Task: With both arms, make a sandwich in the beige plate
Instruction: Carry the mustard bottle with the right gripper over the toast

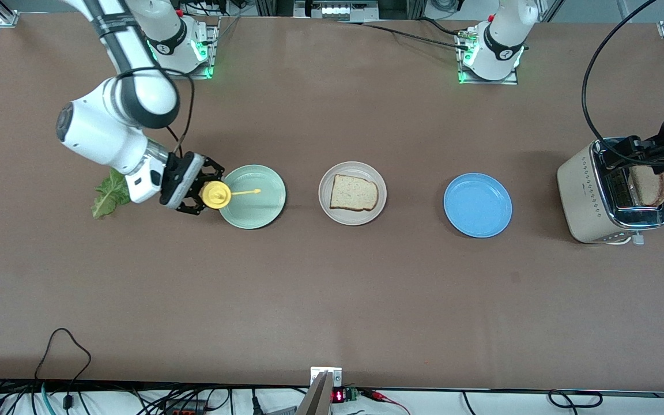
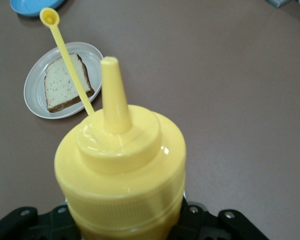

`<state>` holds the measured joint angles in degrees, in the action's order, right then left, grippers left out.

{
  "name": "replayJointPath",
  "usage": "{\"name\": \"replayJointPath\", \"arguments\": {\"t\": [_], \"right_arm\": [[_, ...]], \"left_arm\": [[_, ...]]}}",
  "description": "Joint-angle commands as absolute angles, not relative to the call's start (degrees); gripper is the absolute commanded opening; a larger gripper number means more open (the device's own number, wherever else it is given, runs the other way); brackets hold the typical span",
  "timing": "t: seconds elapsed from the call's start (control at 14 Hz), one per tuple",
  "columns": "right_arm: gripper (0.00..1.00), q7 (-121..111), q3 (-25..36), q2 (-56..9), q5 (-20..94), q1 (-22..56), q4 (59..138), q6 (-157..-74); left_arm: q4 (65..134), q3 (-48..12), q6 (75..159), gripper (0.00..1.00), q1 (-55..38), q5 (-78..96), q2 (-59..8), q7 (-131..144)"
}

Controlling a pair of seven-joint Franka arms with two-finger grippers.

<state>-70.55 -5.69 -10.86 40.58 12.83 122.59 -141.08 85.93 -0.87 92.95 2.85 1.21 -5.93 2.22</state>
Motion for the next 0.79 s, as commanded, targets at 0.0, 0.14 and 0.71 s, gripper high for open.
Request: {"name": "replayJointPath", "arguments": {"t": [0.0, 0.14, 0.71], "right_arm": [[0.26, -56.5, -7.4, -9.8, 29.7, 15.2, 122.2, -142.1], [0.26, -46.3, -8.5, -10.0, 19.8, 17.3, 122.1, -142.1], [0.26, -14.5, -10.9, -16.9, -8.4, 27.8, 112.1, -128.9]], "left_arm": [[86.3, -1.1, 93.0, 1.00, 6.2, 6.9, -5.5, 2.2], [86.3, -1.0, 93.0, 1.00, 6.4, 7.2, -5.5, 2.2], [86.4, -1.0, 92.6, 1.00, 11.5, 9.0, -5.7, 2.1]]}}
